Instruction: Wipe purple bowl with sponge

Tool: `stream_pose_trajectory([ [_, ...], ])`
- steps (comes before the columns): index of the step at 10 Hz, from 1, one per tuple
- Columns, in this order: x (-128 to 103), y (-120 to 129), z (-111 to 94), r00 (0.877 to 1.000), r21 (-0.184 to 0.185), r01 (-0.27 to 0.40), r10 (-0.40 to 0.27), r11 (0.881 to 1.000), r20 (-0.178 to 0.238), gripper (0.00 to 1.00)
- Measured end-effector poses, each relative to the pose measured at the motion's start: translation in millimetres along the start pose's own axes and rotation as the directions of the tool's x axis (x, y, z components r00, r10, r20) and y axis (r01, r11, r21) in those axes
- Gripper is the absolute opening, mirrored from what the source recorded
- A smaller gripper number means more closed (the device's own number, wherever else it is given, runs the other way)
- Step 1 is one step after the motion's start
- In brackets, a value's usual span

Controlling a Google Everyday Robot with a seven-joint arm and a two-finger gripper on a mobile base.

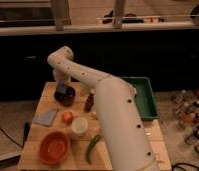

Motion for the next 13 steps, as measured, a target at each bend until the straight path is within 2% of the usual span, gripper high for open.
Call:
stream_pose_trajectory([
  [2,-19.0,-3.0,-2.8,0.998,0.002,0.051,-0.051,0.999,0.032,0.00],
  [5,-45.3,8.9,-11.5,0.992,-0.018,0.108,-0.107,0.994,0.073,0.00],
  [7,-54.4,15.5,-13.5,0.987,-0.039,0.128,-0.124,0.991,0.103,0.00],
  [8,-55.3,19.3,-14.2,0.986,-0.048,0.128,-0.122,0.991,0.112,0.00],
  [10,-52.8,34.5,-12.8,0.987,-0.089,0.110,-0.097,0.990,0.131,0.00],
  [13,-36.9,52.8,-9.2,0.992,-0.154,0.040,-0.021,0.987,0.122,0.00],
])
